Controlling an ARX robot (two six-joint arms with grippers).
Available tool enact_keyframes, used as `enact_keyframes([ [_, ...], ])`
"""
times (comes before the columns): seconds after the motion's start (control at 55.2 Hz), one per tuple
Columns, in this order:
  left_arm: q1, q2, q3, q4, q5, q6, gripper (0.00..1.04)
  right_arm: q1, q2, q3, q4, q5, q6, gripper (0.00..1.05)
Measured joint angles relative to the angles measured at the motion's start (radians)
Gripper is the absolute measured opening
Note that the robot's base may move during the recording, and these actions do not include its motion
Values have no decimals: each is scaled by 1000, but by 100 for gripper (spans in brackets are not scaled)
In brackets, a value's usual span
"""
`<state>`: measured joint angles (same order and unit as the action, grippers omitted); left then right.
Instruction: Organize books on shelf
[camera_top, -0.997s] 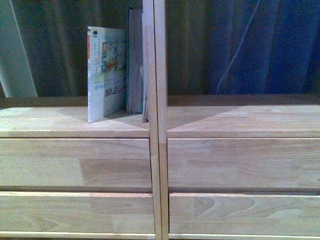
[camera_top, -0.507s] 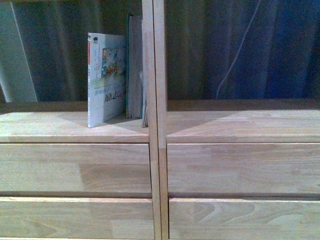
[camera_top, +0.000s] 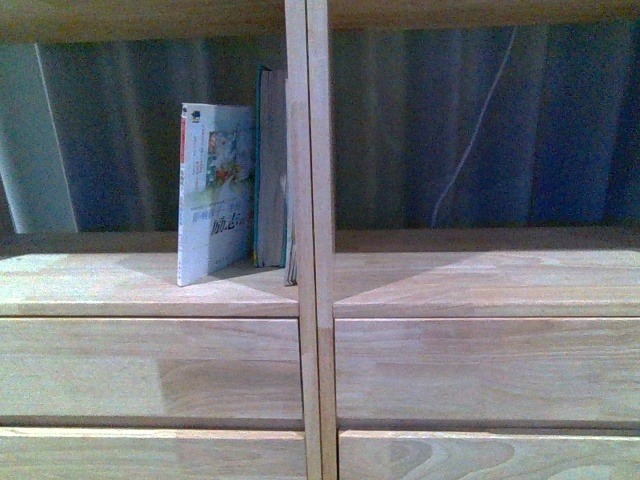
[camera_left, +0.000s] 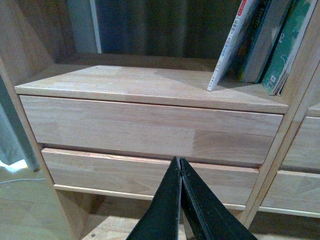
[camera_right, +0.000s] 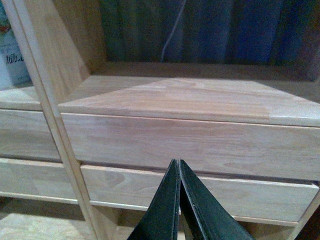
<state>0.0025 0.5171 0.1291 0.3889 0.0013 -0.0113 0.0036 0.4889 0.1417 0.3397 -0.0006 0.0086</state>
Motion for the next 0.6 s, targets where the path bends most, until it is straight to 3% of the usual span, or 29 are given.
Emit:
enact_keyframes([
  [0.598,0,-226,-101,-112,-1,0,3,-2,-211,-104,-106,0,-2,3],
])
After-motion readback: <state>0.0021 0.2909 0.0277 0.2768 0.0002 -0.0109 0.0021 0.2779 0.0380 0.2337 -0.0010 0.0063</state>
